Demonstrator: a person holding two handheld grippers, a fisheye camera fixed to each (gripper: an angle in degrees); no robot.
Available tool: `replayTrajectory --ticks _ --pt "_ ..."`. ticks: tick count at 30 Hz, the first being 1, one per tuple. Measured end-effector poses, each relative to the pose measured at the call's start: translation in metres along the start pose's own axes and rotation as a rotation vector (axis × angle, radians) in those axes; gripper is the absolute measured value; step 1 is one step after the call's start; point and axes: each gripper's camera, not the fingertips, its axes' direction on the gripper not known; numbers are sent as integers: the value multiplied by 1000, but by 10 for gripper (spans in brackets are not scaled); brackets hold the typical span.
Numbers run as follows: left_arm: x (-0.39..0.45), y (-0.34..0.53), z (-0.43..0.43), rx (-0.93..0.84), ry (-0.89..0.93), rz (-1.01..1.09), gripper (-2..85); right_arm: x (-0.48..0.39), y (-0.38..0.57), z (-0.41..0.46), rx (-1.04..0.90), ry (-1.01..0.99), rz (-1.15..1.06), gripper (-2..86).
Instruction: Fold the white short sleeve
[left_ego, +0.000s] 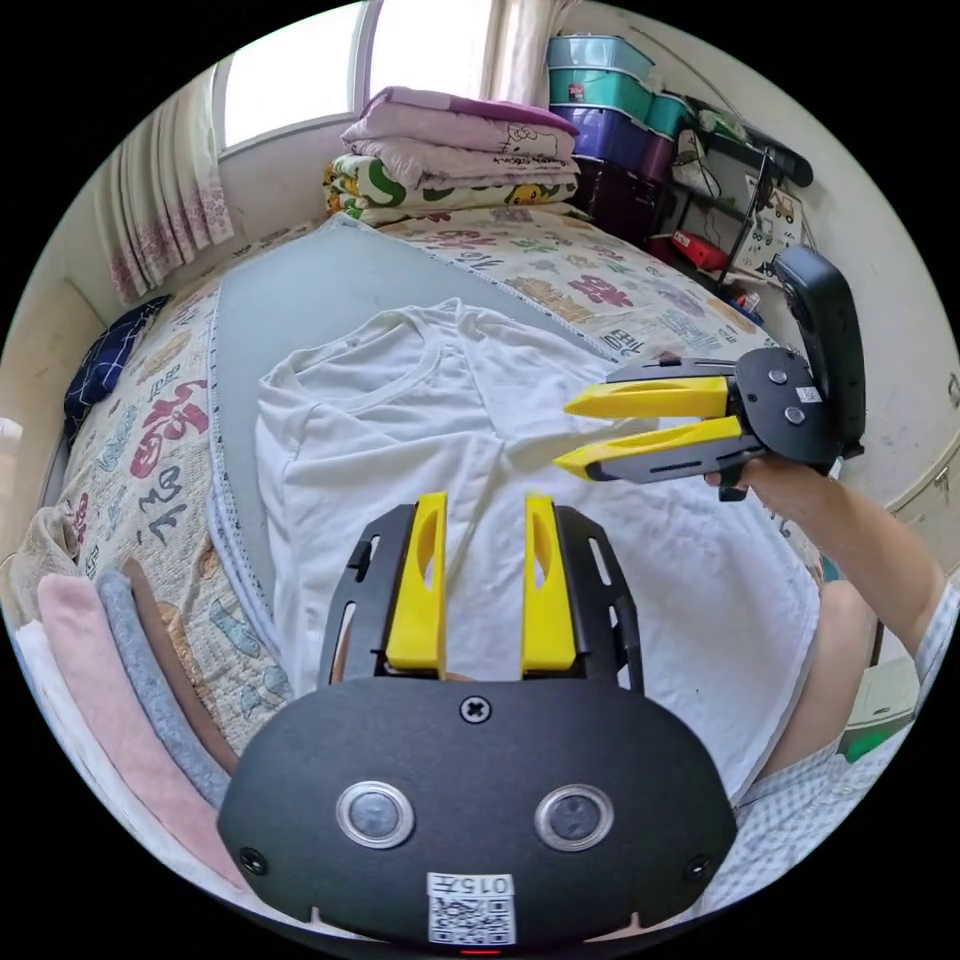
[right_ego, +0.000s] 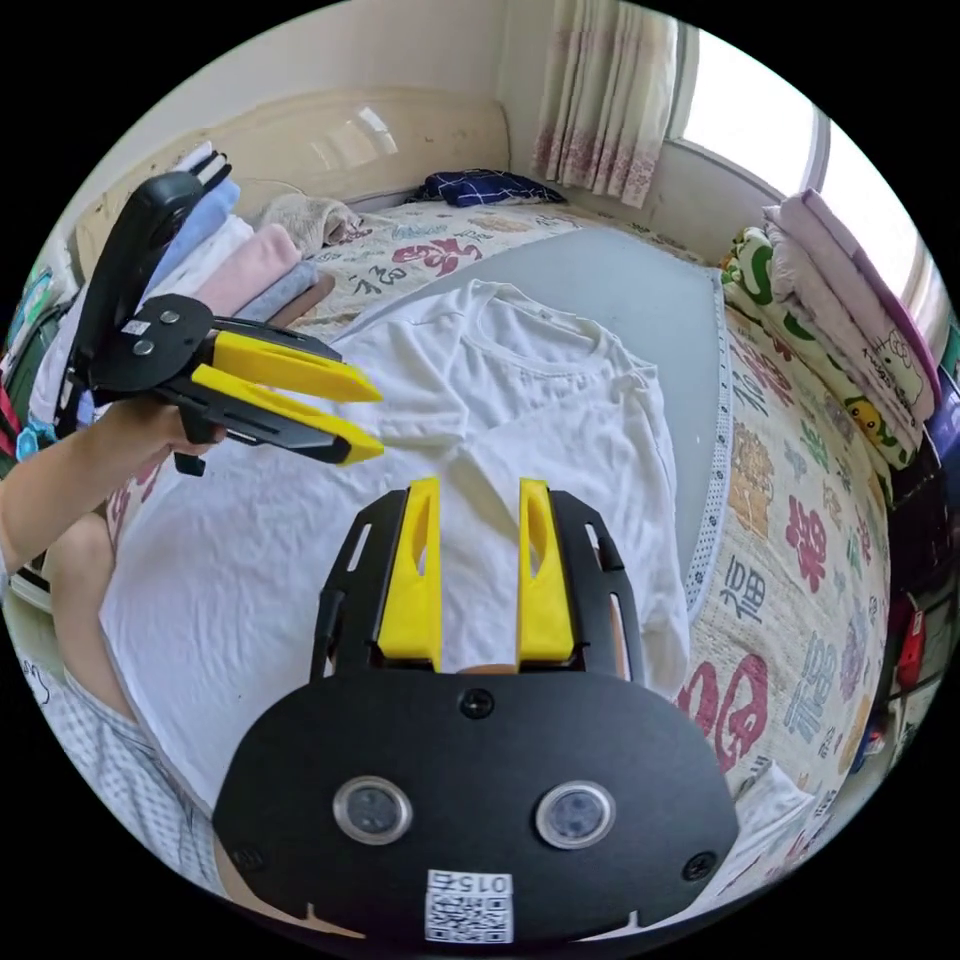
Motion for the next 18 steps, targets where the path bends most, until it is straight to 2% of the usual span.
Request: replayTrajectory --ticks 5,11,13,14,15,17,18 --pt "6 -25 27 -87 -53 33 102 -12 -32 4 -31 0 10 88" --pt "-31 -28 8 -50 -16 -46 25 23 -56 -28 -10 -29 190 5" --pt "-64 -14 -27 44 -118 -132 15 49 -54 -57 50 34 260 1" --pt "-91 2 -52 104 -227 -216 12 74 -49 -76 96 84 333 1" --pt "-117 21 -75 157 -372 -318 14 101 -38 -94 138 151 434 3" --pt "-149 49 -96 219 -513 -481 22 142 -15 -114 188 245 641 11" --pt "-164 61 -100 218 -528 -539 36 163 1 -121 191 277 769 27"
